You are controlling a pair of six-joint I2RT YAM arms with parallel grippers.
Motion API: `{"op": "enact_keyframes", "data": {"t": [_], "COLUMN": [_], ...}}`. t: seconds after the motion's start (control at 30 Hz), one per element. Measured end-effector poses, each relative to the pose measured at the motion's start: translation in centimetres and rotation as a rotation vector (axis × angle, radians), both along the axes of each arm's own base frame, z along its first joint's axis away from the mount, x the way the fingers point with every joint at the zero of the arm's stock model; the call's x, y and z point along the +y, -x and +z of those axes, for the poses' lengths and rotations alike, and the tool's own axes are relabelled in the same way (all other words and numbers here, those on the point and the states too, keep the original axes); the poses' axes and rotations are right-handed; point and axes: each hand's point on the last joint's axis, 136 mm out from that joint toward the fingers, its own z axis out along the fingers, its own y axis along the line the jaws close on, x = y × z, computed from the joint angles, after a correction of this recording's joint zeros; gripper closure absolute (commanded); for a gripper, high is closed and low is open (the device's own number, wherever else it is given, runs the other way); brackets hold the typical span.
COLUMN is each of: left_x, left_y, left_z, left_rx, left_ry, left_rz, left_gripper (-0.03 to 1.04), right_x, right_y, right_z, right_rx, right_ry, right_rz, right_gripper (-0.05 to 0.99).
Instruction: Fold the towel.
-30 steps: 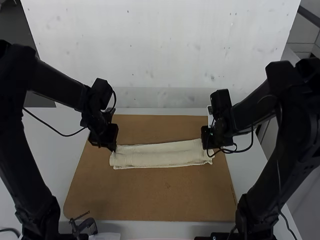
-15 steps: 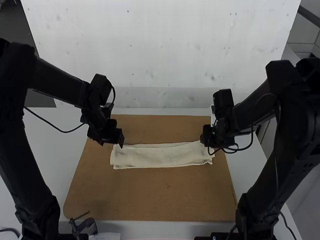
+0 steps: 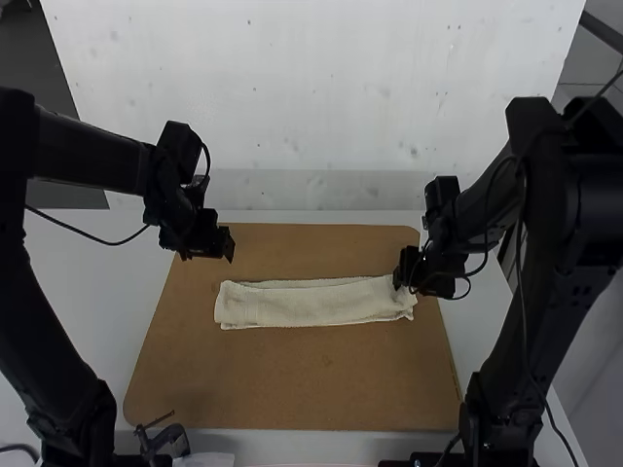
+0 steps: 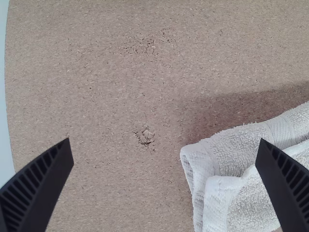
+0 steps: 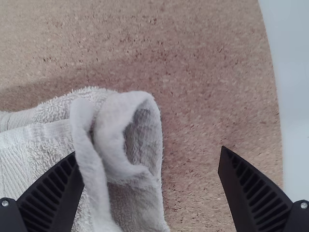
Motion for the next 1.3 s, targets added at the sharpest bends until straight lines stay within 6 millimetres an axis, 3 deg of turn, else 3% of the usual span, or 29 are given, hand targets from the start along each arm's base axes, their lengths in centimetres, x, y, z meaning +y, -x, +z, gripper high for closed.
{"op": "enact_keyframes", "data": {"t": [0.17,0.3,0.4,1.03,1.3], "left_x": [0.4,0.7,0.7,1.0,1.0], "left_y": [0.0,-0.1,-0.1,-0.2,-0.4], "left_z": [0.0,0.0,0.0,0.0,0.0], "left_rx": [0.003,0.004,0.004,0.002,-0.006], "left_ry": [0.004,0.005,0.004,0.006,0.007], "left_rz": [0.009,0.012,0.01,0.014,0.017], "left_gripper": [0.04,0.04,0.04,0.04,0.04], "right_x": [-0.1,-0.5,-1.0,-1.2,-3.4], "right_y": [-0.4,-0.5,-0.8,-0.7,-0.2], "right_z": [-0.4,-0.5,-0.3,-0.2,-0.1], "right_rx": [0.011,0.013,0.006,0.023,0.042], "right_ry": [0.003,0.02,0.043,-0.022,-0.058], "right_rz": [-0.012,-0.024,-0.044,-0.055,-0.073], "right_gripper": [0.27,0.72,0.92,0.92,0.92]}}
